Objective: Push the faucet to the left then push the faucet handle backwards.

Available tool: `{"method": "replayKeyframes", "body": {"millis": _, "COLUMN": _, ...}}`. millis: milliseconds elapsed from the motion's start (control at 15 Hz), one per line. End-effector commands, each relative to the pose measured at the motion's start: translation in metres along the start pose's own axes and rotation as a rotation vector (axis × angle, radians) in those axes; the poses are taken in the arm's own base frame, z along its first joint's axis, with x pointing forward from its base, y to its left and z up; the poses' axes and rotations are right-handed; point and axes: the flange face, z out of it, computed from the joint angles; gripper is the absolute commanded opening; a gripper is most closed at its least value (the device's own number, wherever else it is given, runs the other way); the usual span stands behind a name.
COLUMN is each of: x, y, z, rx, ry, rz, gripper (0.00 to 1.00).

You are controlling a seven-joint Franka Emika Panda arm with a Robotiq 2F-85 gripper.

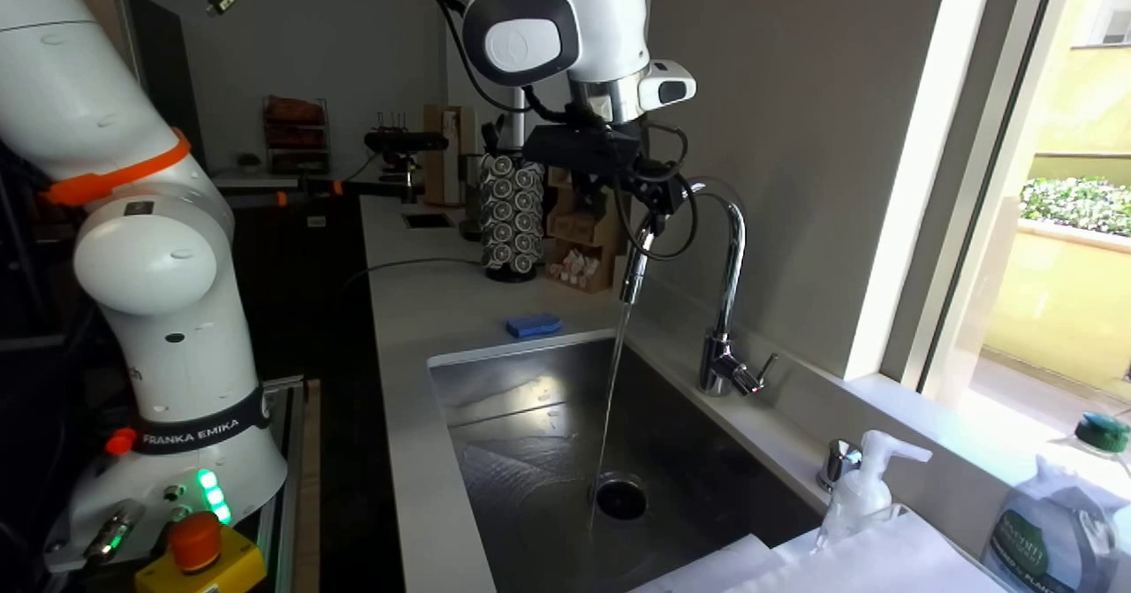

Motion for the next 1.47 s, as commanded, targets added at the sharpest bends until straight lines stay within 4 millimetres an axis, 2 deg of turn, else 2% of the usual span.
{"method": "replayKeyframes", "body": {"millis": 0, "x": 0.007, "y": -0.001, "z": 0.008, "rx": 0.015, "ry": 0.01, "rz": 0.001, "gripper": 1.0}}
{"method": "replayKeyframes", "body": {"millis": 533, "x": 0.023, "y": -0.028, "z": 0.017, "rx": 0.035, "ry": -0.003, "rz": 0.042, "gripper": 1.0}}
{"method": "replayKeyframes", "body": {"millis": 1000, "x": 0.048, "y": -0.055, "z": 0.028, "rx": -0.011, "ry": -0.006, "rz": 0.248, "gripper": 1.0}}
{"method": "replayKeyframes", "body": {"millis": 1400, "x": 0.065, "y": -0.067, "z": 0.038, "rx": -0.062, "ry": 0.006, "rz": 0.379, "gripper": 1.0}}
